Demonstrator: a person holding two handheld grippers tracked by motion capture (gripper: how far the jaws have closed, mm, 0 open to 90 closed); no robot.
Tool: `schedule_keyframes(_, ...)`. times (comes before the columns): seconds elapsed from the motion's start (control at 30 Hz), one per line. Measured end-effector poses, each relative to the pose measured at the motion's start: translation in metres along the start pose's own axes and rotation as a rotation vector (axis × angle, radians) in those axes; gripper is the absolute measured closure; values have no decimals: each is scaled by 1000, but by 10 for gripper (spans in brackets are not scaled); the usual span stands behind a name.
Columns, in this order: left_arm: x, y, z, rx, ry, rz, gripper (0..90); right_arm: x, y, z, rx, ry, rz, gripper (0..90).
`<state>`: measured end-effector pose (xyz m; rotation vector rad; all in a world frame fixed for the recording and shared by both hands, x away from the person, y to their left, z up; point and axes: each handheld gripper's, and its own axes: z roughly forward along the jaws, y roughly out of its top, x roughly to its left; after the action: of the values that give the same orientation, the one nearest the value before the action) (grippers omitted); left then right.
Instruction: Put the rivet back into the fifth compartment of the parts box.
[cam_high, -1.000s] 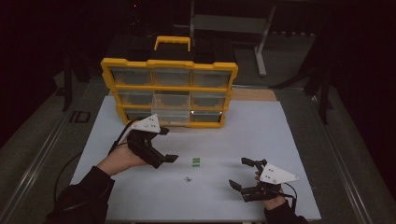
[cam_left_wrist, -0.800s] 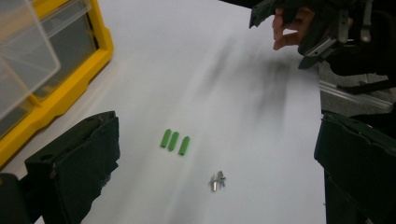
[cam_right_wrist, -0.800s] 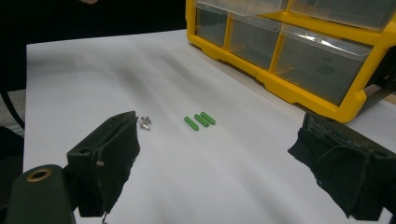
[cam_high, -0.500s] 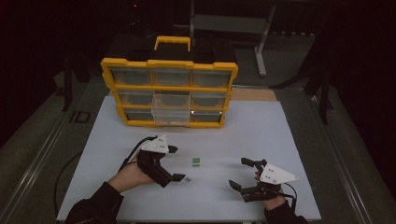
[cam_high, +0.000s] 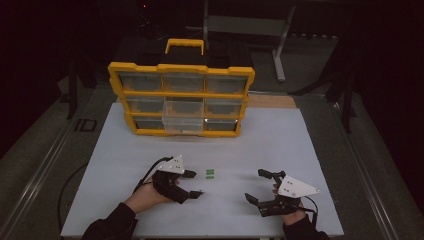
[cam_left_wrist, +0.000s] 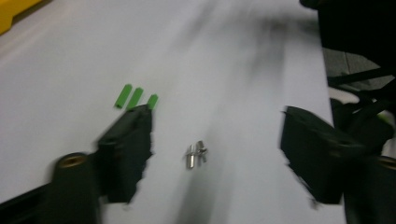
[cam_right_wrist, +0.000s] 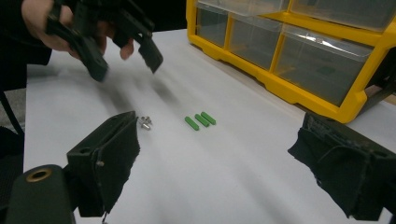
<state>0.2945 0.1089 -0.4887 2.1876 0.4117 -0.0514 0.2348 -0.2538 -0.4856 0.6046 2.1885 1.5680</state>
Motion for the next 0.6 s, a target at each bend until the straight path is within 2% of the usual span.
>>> schedule_keyframes(0.17,6,-6,9,6,5,-13,476,0,0,0,0,-1,0,123)
schedule_keyframes(0.27,8,-10,17,33,2,-19,557,0,0,0,1,0,-3,123)
schedule_keyframes(0.43,11,-16,27,66,3,-34,651,0,0,0,1,-2,-2,123)
schedule_keyframes(0.6,12,-18,32,93,14,-22,711,0,0,0,1,-2,-3,123)
